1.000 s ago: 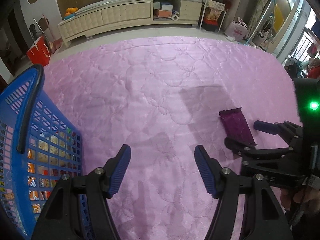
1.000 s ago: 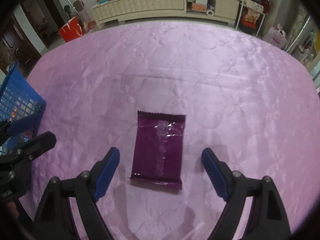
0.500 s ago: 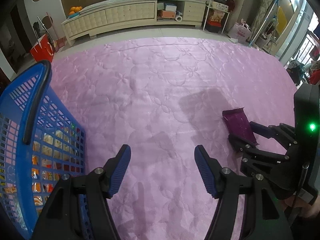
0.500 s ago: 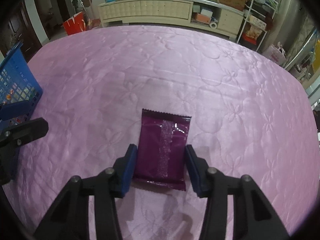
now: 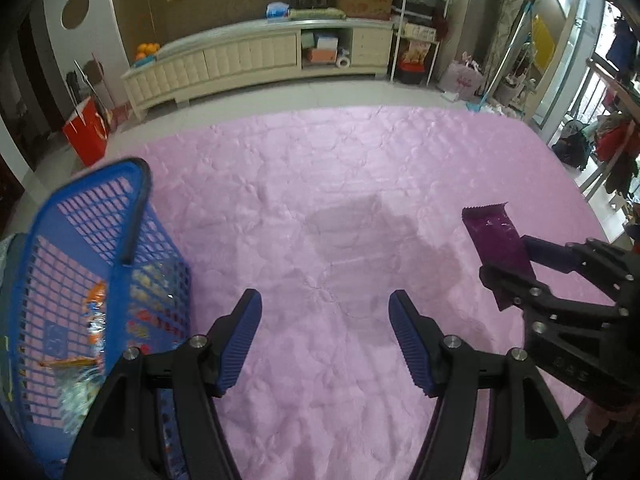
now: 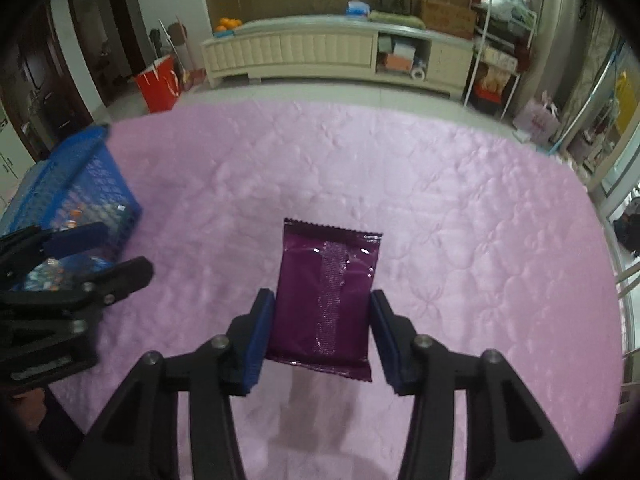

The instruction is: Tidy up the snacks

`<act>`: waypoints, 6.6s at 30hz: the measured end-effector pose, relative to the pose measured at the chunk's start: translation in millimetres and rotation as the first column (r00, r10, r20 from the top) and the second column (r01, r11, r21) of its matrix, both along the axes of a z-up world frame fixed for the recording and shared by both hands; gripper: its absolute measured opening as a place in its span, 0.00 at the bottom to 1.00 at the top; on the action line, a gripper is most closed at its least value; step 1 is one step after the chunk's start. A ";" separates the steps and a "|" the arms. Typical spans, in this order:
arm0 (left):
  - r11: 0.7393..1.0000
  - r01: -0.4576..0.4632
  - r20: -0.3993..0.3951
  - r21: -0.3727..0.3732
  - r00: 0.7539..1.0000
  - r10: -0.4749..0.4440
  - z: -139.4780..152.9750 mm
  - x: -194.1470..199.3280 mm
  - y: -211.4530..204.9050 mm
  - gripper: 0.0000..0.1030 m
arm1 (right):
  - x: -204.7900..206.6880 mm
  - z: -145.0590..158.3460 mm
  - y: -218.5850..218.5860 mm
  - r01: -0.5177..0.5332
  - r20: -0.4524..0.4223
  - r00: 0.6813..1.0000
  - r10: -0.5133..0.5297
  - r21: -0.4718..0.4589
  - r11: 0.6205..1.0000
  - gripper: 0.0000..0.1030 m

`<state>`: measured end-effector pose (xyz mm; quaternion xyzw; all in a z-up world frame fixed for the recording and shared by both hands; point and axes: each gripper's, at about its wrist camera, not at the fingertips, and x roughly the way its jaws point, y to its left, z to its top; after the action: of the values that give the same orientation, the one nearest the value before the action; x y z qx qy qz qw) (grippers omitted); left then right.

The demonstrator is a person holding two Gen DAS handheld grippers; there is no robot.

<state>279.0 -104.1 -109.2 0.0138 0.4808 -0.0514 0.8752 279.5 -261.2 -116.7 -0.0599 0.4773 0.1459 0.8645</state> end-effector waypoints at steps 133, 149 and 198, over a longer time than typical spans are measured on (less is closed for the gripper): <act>0.998 -0.044 0.592 -0.049 0.804 0.064 199.6 -335.2 120.0 0.99 | -281.8 191.0 87.0 -0.009 0.526 0.847 -0.071 0.147 0.989 1.00; 0.998 -0.050 0.581 -0.036 0.812 0.061 198.1 -338.1 119.2 0.99 | -290.0 191.3 89.2 -0.006 0.528 0.846 -0.075 0.149 0.989 1.00; 0.998 -0.050 0.555 -0.026 0.830 0.056 194.8 -337.9 118.8 0.99 | -288.4 186.4 89.5 0.002 0.499 0.863 -0.085 0.166 0.986 1.00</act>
<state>-58.9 14.6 85.6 0.0102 0.2059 -0.0233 0.9782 -8.9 -171.6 69.6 -0.0158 0.2231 0.1433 0.9641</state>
